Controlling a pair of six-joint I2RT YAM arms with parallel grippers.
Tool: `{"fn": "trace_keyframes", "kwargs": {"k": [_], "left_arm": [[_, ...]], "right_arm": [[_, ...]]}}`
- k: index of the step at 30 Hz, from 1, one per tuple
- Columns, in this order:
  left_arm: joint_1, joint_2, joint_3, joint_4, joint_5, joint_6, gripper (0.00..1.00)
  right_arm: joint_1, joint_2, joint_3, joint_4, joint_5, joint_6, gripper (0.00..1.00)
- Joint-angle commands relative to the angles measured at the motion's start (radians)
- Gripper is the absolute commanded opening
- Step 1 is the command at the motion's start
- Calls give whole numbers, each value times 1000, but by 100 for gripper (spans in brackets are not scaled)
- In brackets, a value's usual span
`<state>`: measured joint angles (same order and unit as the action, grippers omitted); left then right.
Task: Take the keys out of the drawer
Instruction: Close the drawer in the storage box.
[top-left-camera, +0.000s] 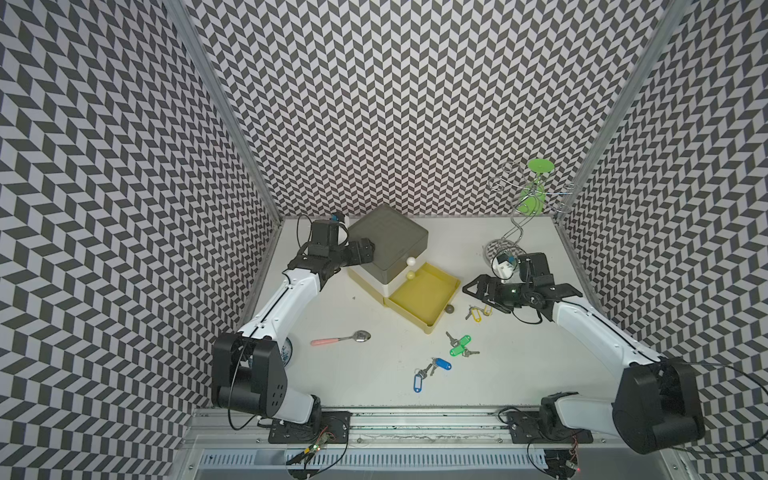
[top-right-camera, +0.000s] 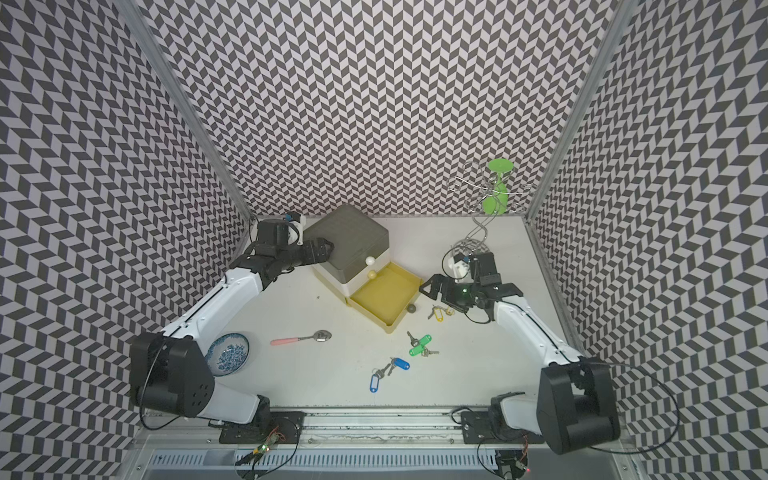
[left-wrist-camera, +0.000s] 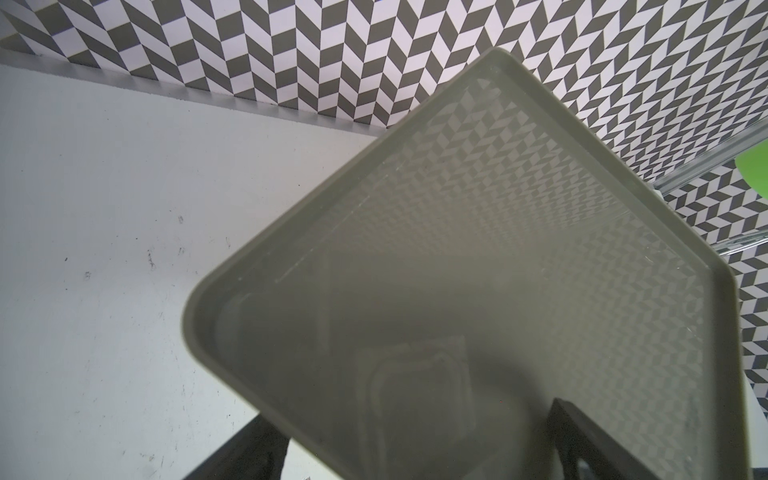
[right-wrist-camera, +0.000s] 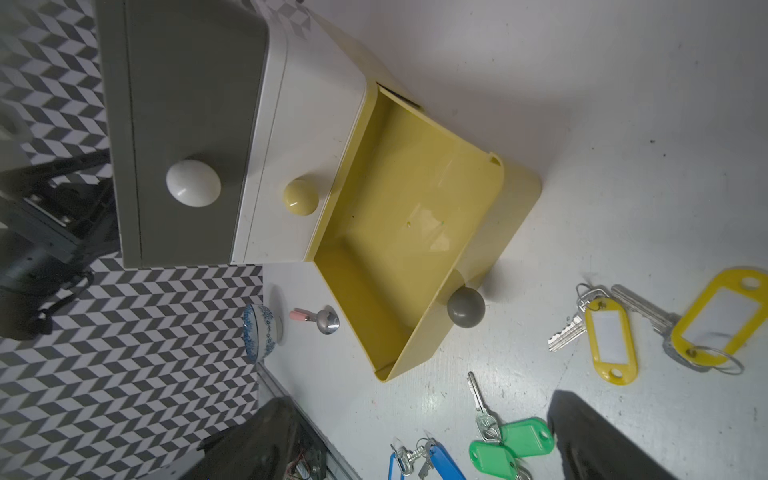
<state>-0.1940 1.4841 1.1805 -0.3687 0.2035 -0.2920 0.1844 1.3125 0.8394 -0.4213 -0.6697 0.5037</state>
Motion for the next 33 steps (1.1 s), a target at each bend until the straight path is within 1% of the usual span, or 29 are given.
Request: {"fn": "trace_keyframes", "kwargs": {"k": [1,4,7,16,21,25,33], "left_arm": [[-22,45,-27,-185,1,91,100],[-22,30,-18,-175,8,86,100],[-22,44,-9,-182,15,85,100],[-27,51,-43,-171,24,85,100],[-30,55,-51,-168,26,88,100],[-30,54,-56,-169,25,91,100],[-32,58,-62,-169,31,93,100]], "right_arm": [[-5,15,-16,103,-112,50,99],[-5,36,-46,152,-134,77,99],[-5,67,-74,216,-157,105,99],[7,202,-45,282,-175,86,99],[39,254,-30,341,-180,99,99],[86,317,-16,411,-185,123,99],[140,391,26,533,-185,192,100]]}}
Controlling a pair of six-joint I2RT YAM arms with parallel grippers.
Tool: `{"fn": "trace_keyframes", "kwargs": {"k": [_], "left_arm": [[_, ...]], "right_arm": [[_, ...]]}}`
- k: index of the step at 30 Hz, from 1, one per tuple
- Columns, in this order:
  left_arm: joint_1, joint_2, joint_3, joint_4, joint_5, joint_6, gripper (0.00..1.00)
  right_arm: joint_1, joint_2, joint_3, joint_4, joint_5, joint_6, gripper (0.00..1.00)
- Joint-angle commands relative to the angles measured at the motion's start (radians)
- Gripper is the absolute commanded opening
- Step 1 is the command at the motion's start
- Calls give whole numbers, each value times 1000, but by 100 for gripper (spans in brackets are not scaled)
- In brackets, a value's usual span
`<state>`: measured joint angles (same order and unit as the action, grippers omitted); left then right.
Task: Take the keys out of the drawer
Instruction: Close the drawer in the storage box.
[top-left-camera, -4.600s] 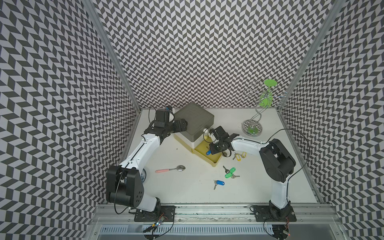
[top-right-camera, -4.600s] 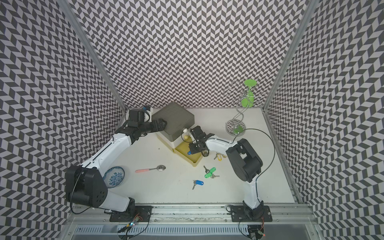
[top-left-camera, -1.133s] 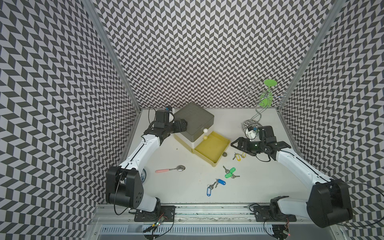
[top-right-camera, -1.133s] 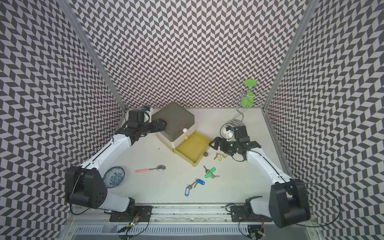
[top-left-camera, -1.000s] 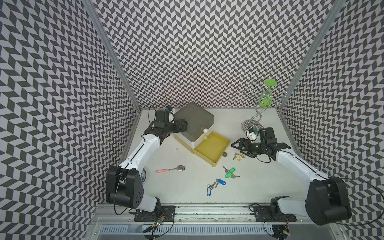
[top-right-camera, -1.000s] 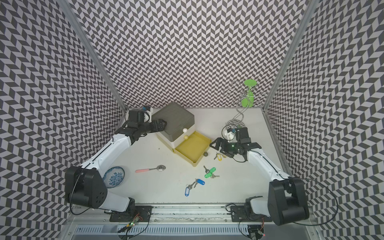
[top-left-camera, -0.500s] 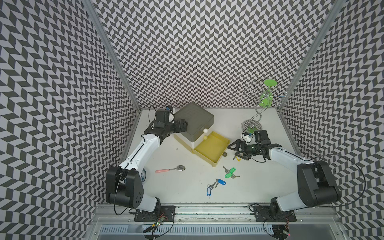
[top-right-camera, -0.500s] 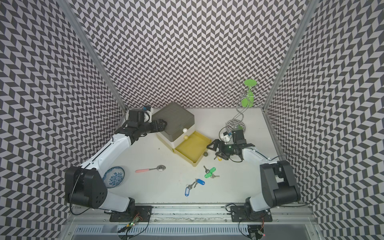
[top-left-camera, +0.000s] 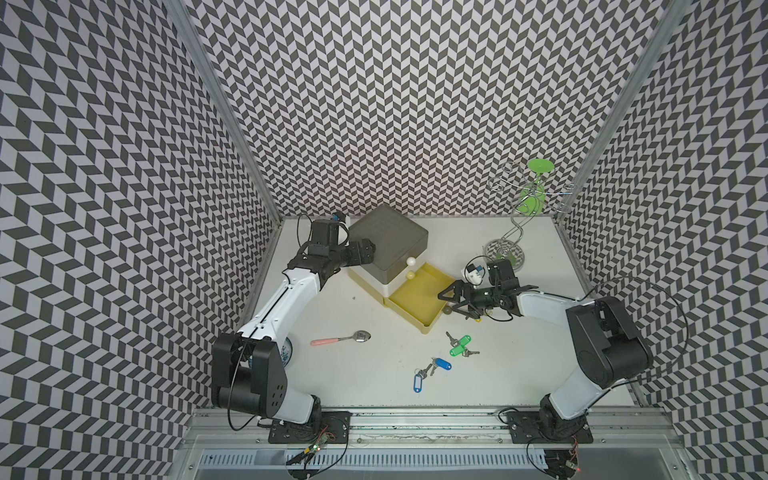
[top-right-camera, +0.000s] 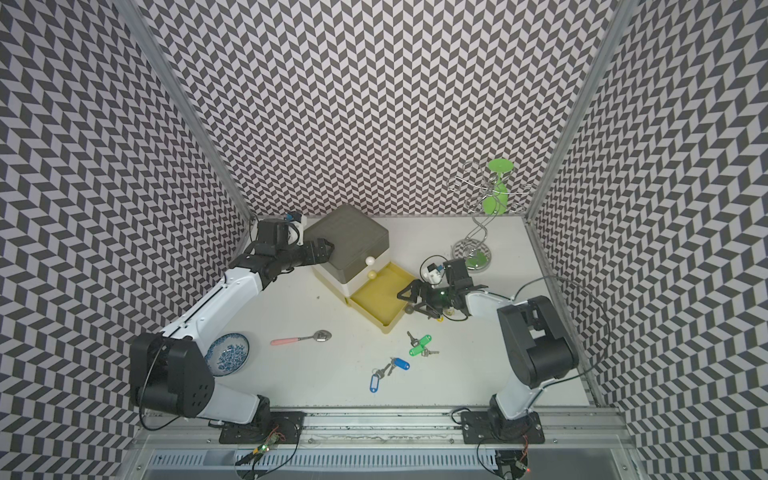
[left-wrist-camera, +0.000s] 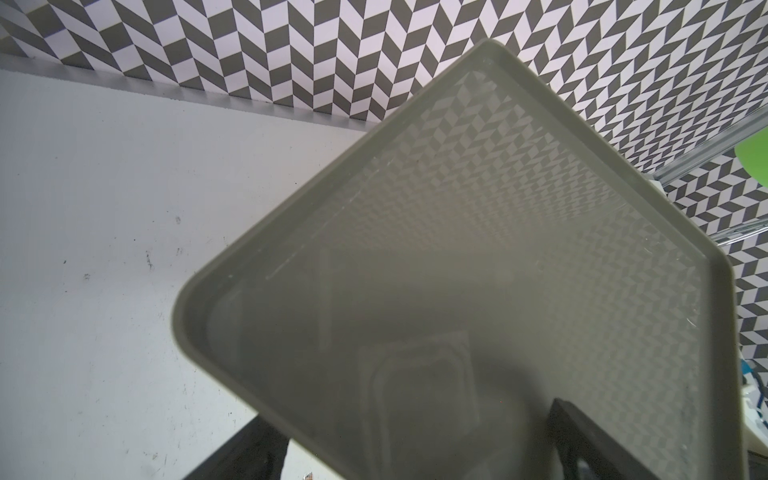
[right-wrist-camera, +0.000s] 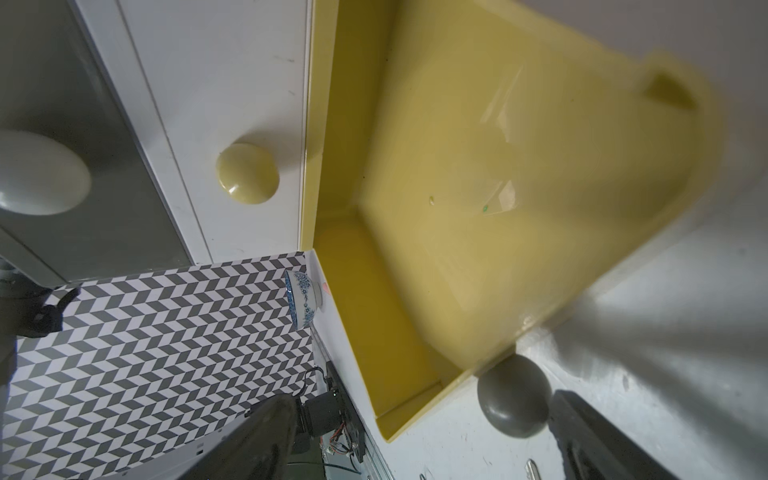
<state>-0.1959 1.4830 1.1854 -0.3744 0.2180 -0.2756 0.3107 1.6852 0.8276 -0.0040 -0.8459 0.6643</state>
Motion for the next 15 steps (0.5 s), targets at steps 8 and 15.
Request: {"fn": "trace_keyframes", "kwargs": {"k": [8,15], "left_arm": [[-31,57,-77,-161,21,78,100],[-31,58,-85,-160,21,80,100]], "right_arm": [[27,59,18,295,-22,117,99],[27,84,-49,580,-44,250,99]]}}
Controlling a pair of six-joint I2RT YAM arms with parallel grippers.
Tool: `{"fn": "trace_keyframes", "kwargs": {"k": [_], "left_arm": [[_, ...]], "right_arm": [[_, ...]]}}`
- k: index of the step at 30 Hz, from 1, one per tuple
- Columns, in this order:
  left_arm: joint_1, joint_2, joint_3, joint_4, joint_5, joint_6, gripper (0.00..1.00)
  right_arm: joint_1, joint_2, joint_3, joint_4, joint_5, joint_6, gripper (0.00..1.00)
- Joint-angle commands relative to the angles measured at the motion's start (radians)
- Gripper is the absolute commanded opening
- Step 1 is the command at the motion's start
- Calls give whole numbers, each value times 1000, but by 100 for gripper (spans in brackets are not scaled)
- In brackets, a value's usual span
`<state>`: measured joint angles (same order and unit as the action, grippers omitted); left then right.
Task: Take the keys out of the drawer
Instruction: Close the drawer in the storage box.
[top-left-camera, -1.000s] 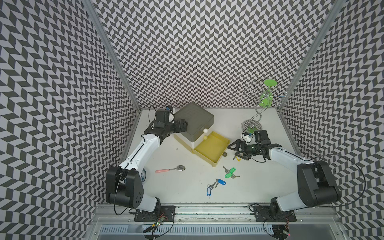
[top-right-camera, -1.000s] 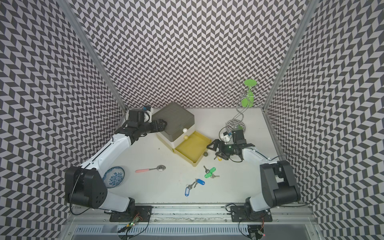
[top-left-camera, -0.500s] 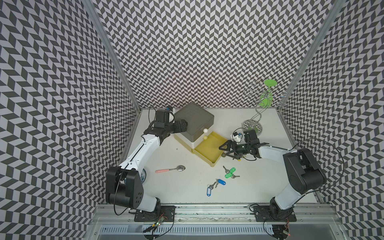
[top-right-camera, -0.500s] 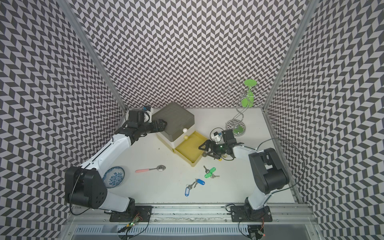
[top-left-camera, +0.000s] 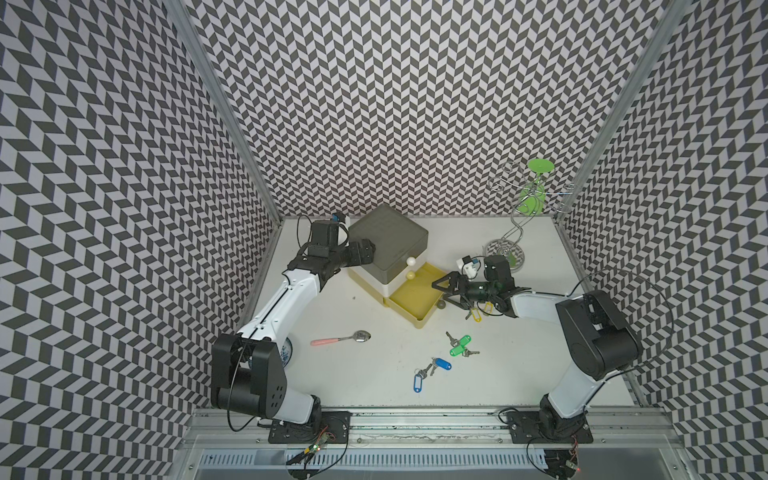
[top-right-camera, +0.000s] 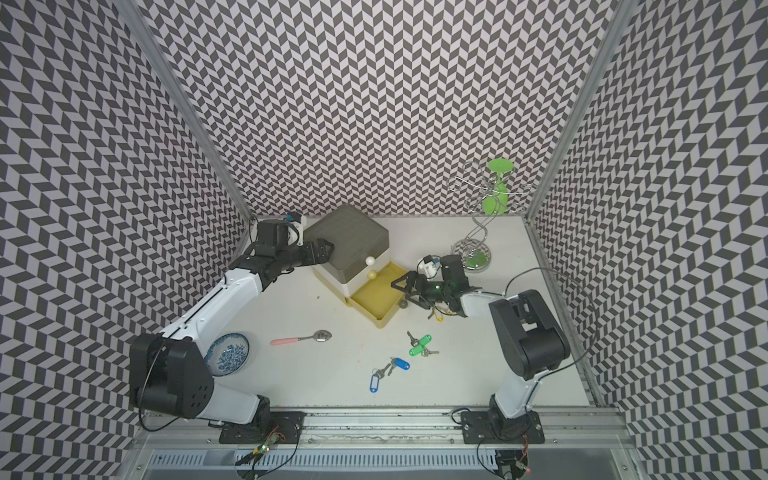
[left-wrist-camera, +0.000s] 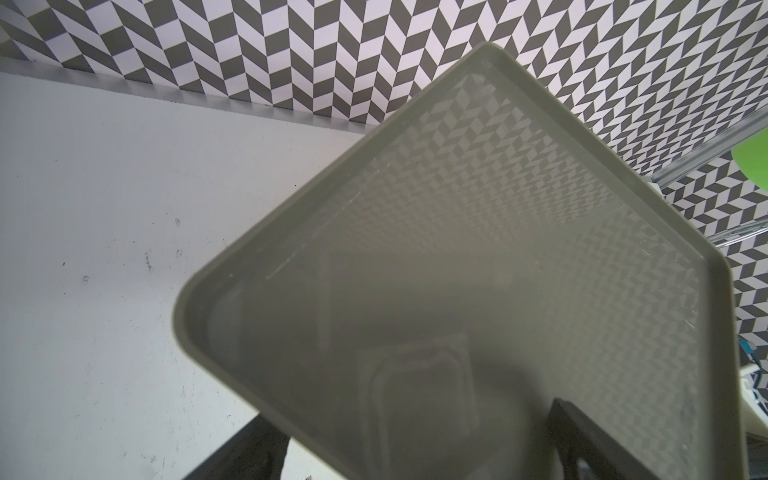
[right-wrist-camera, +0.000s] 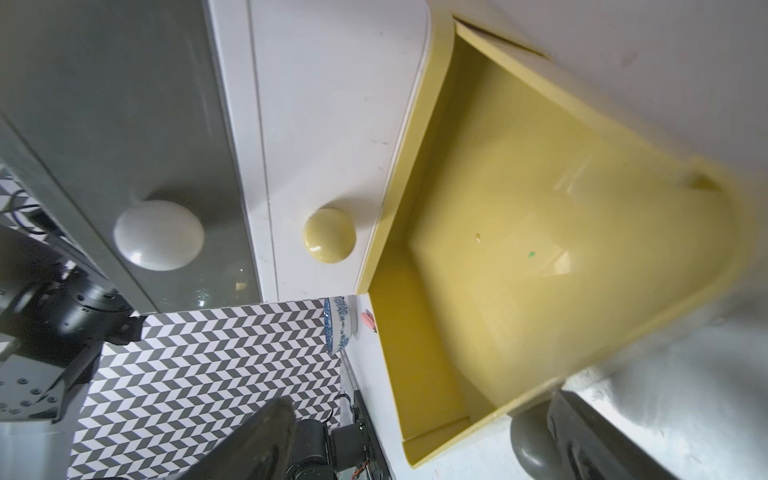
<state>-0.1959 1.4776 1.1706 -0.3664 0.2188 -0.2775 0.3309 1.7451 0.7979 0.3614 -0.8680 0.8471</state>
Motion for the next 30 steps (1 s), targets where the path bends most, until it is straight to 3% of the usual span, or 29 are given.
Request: {"fn": "trace_keyframes", "kwargs": {"k": [1,14,25,30], "left_arm": [[-31,63,-71,-168,21,81,100],[-34,81,-70,-168,21,81,100],[-35,100,-69,-169,19,85,100],[-34,111,-65,-170,18,86,100]], "right_arm": [[7,34,-23,239,-25,77,100],[25,164,-23,527,-58,207,100],[56,399,-12,1135,-39,544,99],[87,443,45,1095,-28,508,99]]}}
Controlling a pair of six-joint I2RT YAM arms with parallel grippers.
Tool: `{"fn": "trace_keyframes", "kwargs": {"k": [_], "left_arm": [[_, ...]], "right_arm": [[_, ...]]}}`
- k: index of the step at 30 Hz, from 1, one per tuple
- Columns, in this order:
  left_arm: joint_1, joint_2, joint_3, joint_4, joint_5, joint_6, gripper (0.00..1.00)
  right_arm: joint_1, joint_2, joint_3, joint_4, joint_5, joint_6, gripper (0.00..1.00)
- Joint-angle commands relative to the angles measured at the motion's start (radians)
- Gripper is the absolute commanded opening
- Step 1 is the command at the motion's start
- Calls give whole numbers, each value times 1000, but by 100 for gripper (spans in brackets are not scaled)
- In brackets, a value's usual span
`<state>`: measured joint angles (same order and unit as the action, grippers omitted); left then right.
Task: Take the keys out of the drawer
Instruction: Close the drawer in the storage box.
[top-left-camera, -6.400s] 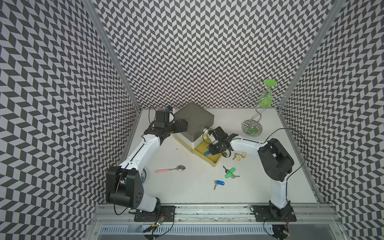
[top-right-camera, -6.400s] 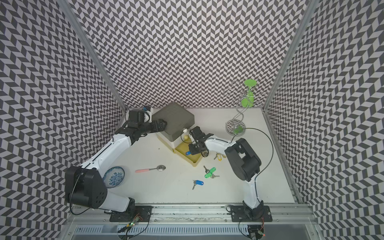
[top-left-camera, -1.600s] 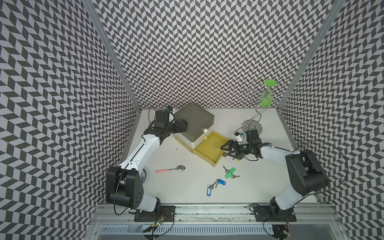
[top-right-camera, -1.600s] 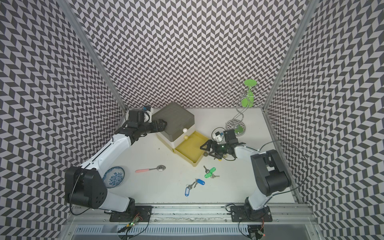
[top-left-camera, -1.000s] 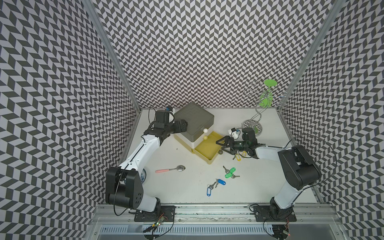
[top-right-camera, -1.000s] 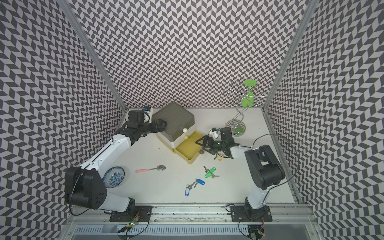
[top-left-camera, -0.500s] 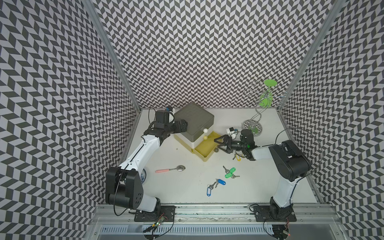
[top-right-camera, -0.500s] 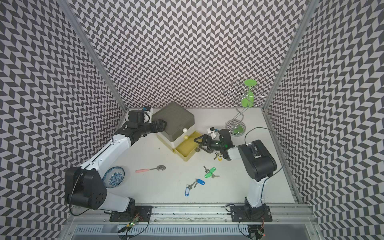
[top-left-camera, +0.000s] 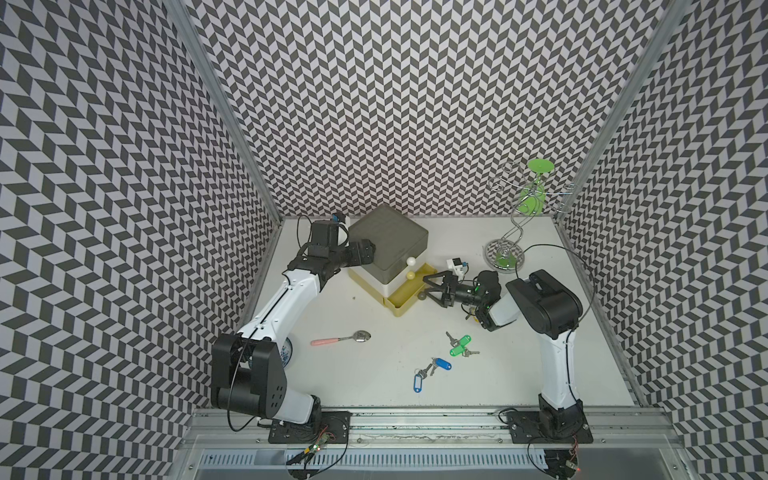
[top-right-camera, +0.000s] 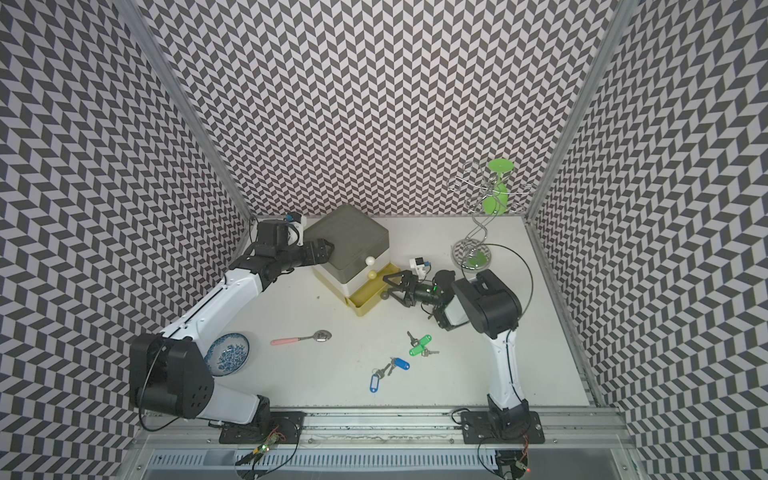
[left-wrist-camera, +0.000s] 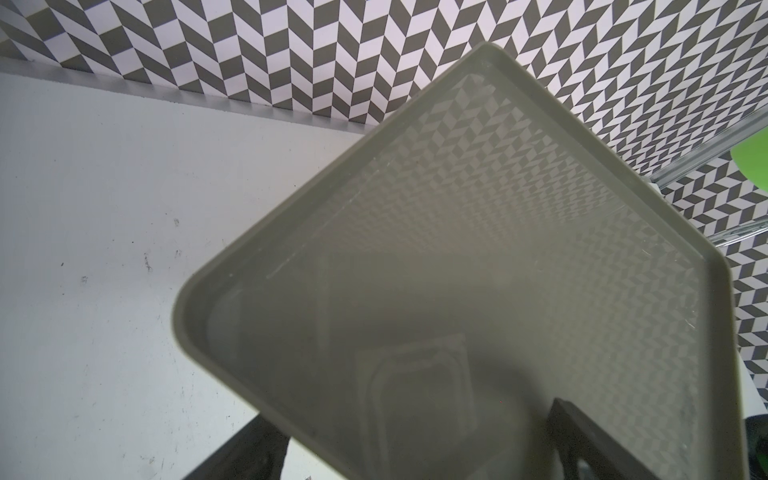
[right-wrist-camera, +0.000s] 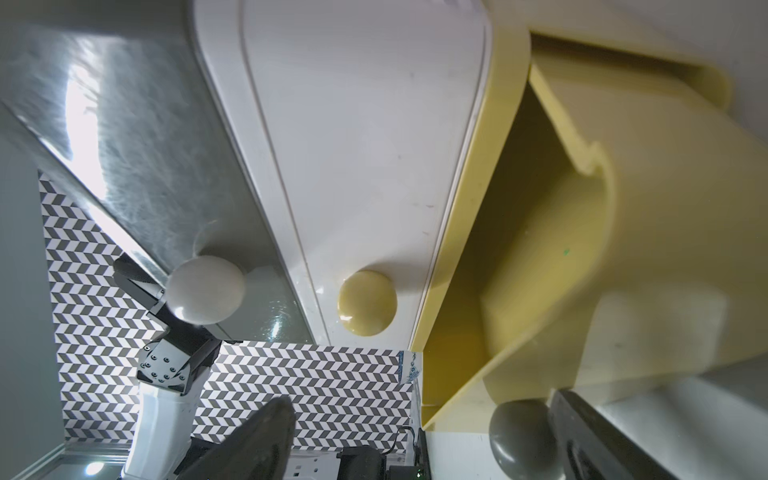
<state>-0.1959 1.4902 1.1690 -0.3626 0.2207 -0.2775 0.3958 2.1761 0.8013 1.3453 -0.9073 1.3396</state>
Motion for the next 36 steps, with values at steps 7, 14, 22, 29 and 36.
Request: {"fn": "trace_keyframes", "kwargs": {"k": [7,14,22,29,36], "left_arm": [[-34,112,-57,-179,16,89,100],[-34,119,-57,-179,17,88,100],[-34,116,-60,-182,16,88,100],[-34,101,-58,-180,16,86,100],[-27,60,-25,-179,3,76,100]], "right_arm": [[36,65,118,88,8,9,100],[45,123,196,99,14,36,99],[48,152,215,114,21,48,99],[49,113,172,121,32,43,99],[21,-15,40,62,27,-14,99]]}}
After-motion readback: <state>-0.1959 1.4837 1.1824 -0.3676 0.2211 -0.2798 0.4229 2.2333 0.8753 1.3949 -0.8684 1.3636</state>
